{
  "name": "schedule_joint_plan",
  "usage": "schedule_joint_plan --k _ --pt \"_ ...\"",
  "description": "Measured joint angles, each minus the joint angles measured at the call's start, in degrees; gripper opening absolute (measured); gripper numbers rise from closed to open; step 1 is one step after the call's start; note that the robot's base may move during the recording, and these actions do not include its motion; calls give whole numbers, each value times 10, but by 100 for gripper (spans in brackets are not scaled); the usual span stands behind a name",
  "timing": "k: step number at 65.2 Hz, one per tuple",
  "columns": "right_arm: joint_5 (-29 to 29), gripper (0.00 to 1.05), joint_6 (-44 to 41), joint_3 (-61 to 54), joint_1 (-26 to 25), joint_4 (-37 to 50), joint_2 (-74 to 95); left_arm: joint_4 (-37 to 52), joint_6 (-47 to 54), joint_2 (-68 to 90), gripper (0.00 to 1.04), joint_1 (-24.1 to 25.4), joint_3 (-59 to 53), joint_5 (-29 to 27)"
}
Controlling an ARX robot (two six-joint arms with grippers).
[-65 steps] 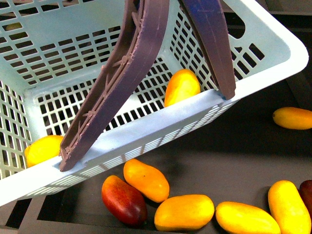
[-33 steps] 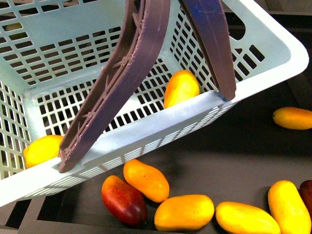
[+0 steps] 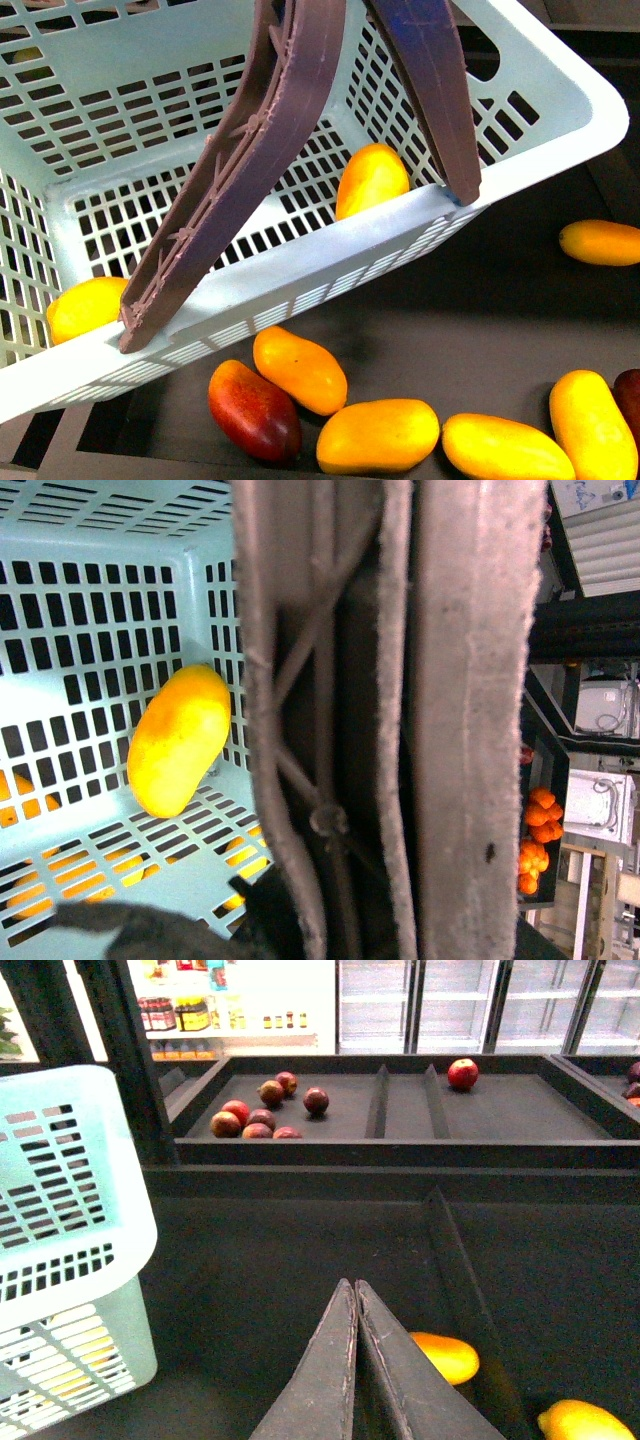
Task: Pick lemon and mango into basket
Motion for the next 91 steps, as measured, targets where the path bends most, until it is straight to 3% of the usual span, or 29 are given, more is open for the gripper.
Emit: schedule_joint_plan --k 10,46,91 --pt "0 3 -1 0 0 -2 -2 0 0 0 14 0 0 1" --pt "2 96 -1 0 0 -3 -3 0 0 0 14 -6 0 7" --pt "0 96 -1 0 0 -4 -4 0 0 0 14 -1 0 -1"
